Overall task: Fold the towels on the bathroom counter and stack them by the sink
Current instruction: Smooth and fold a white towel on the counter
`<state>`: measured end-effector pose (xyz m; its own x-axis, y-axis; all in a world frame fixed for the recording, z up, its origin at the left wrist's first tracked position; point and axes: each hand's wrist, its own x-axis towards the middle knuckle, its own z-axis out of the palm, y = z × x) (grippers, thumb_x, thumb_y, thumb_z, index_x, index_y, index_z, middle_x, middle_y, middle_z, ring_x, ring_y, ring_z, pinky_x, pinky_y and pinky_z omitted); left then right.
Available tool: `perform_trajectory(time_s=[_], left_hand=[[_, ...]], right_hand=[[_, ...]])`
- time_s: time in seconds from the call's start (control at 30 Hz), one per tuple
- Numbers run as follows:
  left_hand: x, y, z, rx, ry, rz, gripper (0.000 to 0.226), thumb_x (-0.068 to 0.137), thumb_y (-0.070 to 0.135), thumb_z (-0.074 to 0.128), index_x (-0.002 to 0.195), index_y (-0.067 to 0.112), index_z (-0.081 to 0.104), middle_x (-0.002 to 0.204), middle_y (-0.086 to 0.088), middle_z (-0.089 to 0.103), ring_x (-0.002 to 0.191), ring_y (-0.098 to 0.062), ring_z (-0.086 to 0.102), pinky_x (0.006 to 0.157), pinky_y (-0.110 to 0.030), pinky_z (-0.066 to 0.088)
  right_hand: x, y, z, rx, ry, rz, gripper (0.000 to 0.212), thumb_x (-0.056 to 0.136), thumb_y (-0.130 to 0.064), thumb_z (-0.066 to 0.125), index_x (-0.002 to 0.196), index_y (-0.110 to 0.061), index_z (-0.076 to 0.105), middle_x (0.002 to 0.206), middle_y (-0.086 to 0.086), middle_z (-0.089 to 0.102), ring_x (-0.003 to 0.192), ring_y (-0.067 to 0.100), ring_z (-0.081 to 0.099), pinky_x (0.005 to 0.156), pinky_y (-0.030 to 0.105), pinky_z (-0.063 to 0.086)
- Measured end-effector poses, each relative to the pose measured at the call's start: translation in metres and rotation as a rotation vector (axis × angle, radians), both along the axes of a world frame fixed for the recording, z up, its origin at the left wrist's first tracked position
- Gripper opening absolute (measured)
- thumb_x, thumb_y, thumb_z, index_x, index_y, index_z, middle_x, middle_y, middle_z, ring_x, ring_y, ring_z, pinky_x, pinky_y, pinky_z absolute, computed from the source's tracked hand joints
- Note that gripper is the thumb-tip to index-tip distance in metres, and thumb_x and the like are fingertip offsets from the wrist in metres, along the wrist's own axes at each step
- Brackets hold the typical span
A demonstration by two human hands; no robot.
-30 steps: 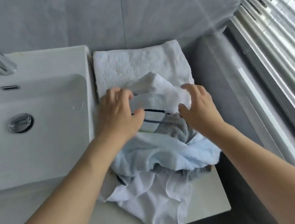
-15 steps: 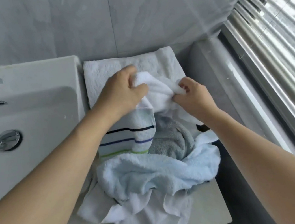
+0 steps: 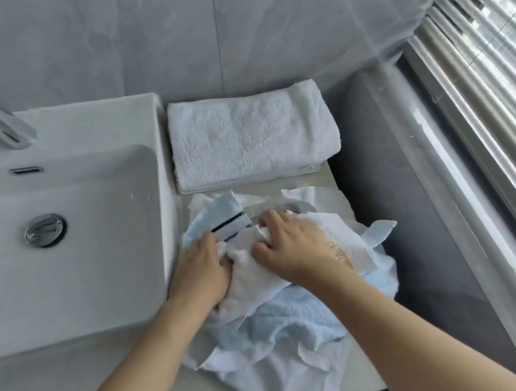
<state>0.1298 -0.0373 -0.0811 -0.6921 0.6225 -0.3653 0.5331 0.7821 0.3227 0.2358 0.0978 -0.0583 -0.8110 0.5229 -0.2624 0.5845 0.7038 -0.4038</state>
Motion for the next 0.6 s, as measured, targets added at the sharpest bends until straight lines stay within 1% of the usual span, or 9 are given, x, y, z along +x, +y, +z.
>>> perform_trajectory(time_s=[0.07,0.13,0.27,0.33,0.37,0.43,0.47,0.53,0.6], left_hand=[[-0.001,0.002,-0.011,0.084,0.068,0.034,0.023,0.099,0.033,0.045,0.107,0.011,0.046,0.113,-0.018,0.061,0.103,-0.039,0.056,0.074,-0.039,0.036],[-0.006,0.006,-0.010,0.148,0.114,0.044,0.023,0.098,0.034,0.045,0.103,0.011,0.046,0.107,-0.017,0.063,0.099,-0.040,0.058,0.074,-0.041,0.040],[-0.003,0.008,0.005,0.220,0.141,0.081,0.025,0.094,0.025,0.050,0.109,0.005,0.047,0.109,-0.017,0.060,0.095,-0.040,0.058,0.072,-0.043,0.042],[0.002,0.004,0.015,0.274,0.209,0.080,0.027,0.089,0.018,0.057,0.108,0.001,0.049,0.105,-0.019,0.059,0.092,-0.041,0.058,0.074,-0.047,0.045],[0.007,-0.001,0.019,0.323,0.285,0.072,0.028,0.085,0.018,0.061,0.106,0.001,0.051,0.101,-0.019,0.058,0.089,-0.041,0.057,0.072,-0.048,0.046],[0.018,-0.013,0.025,0.441,0.417,0.045,0.037,0.082,0.032,0.062,0.106,0.007,0.052,0.103,-0.013,0.056,0.089,-0.037,0.056,0.071,-0.046,0.046],[0.024,-0.019,0.027,0.472,0.389,0.011,0.045,0.083,0.045,0.059,0.110,0.011,0.051,0.108,-0.010,0.054,0.094,-0.035,0.055,0.074,-0.045,0.047],[0.035,-0.026,0.029,0.403,0.190,-0.063,0.068,0.078,0.072,0.050,0.122,0.020,0.048,0.119,-0.004,0.048,0.108,-0.029,0.051,0.081,-0.043,0.050],[0.041,-0.025,0.024,0.239,0.057,-0.126,0.082,0.068,0.084,0.050,0.125,0.027,0.045,0.125,-0.002,0.041,0.116,-0.026,0.046,0.088,-0.042,0.048]], right_hand=[[-0.008,0.002,-0.009,0.033,0.046,-0.030,0.033,0.085,-0.041,0.047,0.113,-0.024,0.049,0.108,0.001,0.061,0.101,0.026,0.057,0.075,0.033,0.034],[-0.012,0.010,-0.012,-0.005,0.067,-0.084,0.033,0.083,-0.040,0.048,0.112,-0.025,0.050,0.109,0.000,0.061,0.102,0.025,0.057,0.073,0.031,0.032],[-0.007,0.013,-0.013,0.010,0.109,-0.087,0.033,0.082,-0.036,0.051,0.114,-0.026,0.050,0.108,-0.004,0.059,0.102,0.021,0.055,0.075,0.029,0.033],[-0.003,0.014,-0.010,-0.002,0.147,-0.079,0.042,0.080,-0.039,0.049,0.120,-0.025,0.049,0.114,-0.003,0.057,0.107,0.022,0.051,0.087,0.031,0.035],[0.001,0.016,-0.007,0.011,0.156,-0.064,0.050,0.078,-0.044,0.045,0.125,-0.025,0.047,0.119,-0.003,0.055,0.111,0.023,0.048,0.094,0.033,0.032],[0.014,0.022,0.000,0.083,0.129,-0.056,0.064,0.076,-0.057,0.036,0.133,-0.028,0.040,0.126,-0.004,0.051,0.117,0.022,0.045,0.101,0.037,0.027],[0.022,0.025,0.001,0.125,0.095,-0.073,0.069,0.076,-0.064,0.033,0.135,-0.029,0.039,0.128,-0.005,0.051,0.119,0.022,0.045,0.102,0.038,0.026],[0.038,0.028,0.003,0.143,0.015,-0.142,0.073,0.074,-0.076,0.032,0.128,-0.030,0.046,0.122,-0.005,0.053,0.118,0.022,0.047,0.102,0.037,0.027],[0.044,0.027,0.002,0.114,-0.013,-0.181,0.065,0.075,-0.076,0.038,0.111,-0.025,0.056,0.109,-0.004,0.055,0.109,0.023,0.049,0.098,0.036,0.031]])
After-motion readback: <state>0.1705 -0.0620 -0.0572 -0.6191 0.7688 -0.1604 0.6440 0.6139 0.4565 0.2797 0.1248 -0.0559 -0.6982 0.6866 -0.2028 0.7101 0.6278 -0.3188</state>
